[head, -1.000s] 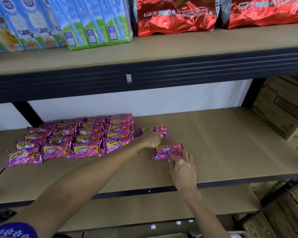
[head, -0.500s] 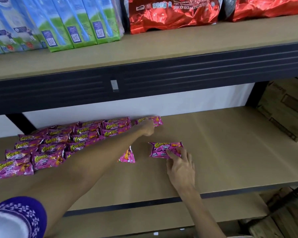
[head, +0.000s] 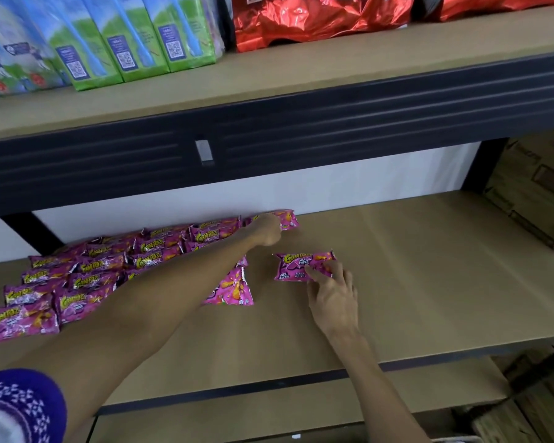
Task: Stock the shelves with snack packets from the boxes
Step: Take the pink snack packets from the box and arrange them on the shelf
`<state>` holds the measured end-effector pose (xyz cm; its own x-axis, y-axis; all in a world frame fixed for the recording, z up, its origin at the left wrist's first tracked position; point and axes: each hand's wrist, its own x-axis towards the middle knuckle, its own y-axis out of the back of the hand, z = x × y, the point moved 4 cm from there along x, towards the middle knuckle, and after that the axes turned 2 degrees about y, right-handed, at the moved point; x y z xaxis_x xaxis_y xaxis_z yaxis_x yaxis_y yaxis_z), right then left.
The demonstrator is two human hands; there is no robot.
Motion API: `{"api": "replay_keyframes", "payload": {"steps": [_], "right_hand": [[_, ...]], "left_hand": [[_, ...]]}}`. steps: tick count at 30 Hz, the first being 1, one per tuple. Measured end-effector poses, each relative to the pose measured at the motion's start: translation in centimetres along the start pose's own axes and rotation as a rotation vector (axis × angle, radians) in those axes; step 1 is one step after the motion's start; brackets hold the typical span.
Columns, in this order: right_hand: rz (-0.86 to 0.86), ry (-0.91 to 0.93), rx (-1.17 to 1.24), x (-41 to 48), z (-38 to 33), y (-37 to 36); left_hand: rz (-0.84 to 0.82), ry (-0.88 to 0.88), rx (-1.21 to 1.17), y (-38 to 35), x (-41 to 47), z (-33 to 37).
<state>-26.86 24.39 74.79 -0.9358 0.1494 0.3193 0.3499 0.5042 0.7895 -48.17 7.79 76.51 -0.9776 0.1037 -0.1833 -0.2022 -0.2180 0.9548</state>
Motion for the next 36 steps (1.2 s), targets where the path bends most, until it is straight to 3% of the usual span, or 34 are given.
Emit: {"api": "replay_keyframes", "payload": {"steps": [5, 10, 15, 23, 30, 36], "right_hand": [[-0.022, -0.027, 0.032, 1.6, 0.1, -0.1], [-0.03, -0.016, 0.021, 2.2, -0.1, -0.7], [-0.073, 0.001, 0.069, 2.8, -0.1, -1.1], [0.02, -0.137, 0.355, 6.0, 0.5, -2.3], [-0.044, -0.144, 0.407, 9.6, -1.5, -4.9], [-0.093, -0.144, 0.339, 11.2, -2.2, -6.0]], "left_hand": [[0.043, -0.175, -0.119, 3.1, -5.4, 2.6], [-0.301, -0.299, -0.082, 2.2, -7.5, 3.2], [-0.361, -0.3, -0.033, 1.8, -7.6, 3.4], [-0.08, -0.282, -0.136, 3.5, -7.0, 1.7], [0.193, -0.215, -0.12, 5.0, -6.8, 0.2], [0.26, -0.15, -0.037, 4.5, -6.0, -0.8]]}}
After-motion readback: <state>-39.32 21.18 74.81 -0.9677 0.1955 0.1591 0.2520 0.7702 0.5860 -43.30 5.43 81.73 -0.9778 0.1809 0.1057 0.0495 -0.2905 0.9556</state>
